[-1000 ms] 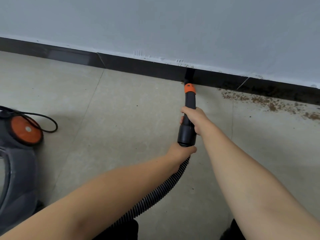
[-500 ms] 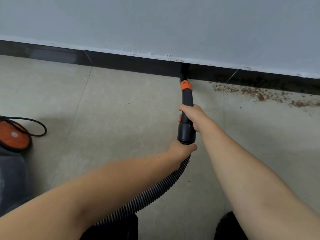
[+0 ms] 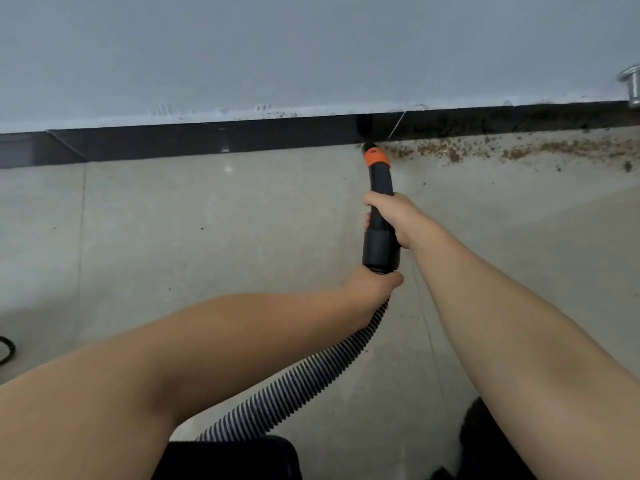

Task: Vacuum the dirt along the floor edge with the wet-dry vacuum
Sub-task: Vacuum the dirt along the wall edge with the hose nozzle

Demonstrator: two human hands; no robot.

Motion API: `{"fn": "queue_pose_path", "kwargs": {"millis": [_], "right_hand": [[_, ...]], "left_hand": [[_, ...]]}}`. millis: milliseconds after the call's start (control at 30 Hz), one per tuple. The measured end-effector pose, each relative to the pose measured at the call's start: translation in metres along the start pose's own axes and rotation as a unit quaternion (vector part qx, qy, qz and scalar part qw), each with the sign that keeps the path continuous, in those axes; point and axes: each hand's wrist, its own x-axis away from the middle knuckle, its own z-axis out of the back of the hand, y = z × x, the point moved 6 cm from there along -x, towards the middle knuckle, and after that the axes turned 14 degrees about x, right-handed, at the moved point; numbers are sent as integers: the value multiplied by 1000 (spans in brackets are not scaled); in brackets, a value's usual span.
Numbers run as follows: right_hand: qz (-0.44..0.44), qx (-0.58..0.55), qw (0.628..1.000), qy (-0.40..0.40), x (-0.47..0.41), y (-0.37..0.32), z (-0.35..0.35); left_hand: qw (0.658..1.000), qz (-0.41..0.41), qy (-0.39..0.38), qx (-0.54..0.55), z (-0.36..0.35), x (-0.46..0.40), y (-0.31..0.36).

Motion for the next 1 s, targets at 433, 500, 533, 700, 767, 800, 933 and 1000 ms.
{"fn": "queue_pose_path", "kwargs": {"millis": [433, 500, 533, 700, 767, 800, 933, 1000], "right_hand": [[6, -35, 999, 20, -20, 17, 18], [9, -36, 999, 11, -23, 20, 28], [10, -36, 999, 7, -24, 21, 33], [7, -70, 998, -4, -31, 30, 69], [9, -73, 997, -13, -35, 32, 87], [11, -71, 997, -17, -37, 32, 97], [12, -47, 998, -35, -46, 33, 134], [14, -43, 998, -48, -49, 32, 150]], "left_hand": [[998, 17, 17, -60, -9, -19, -5], [998, 15, 23, -65, -21, -21, -5], [997, 15, 25, -65, -27, -23, -6], [996, 15, 46, -74, -62, -30, -5], [996, 14, 53, -77, -80, -33, -5], [995, 12, 56, -76, -90, -35, -5], [995, 10, 77, -70, -130, -44, -2], [993, 13, 94, -72, -148, -48, -1]]}}
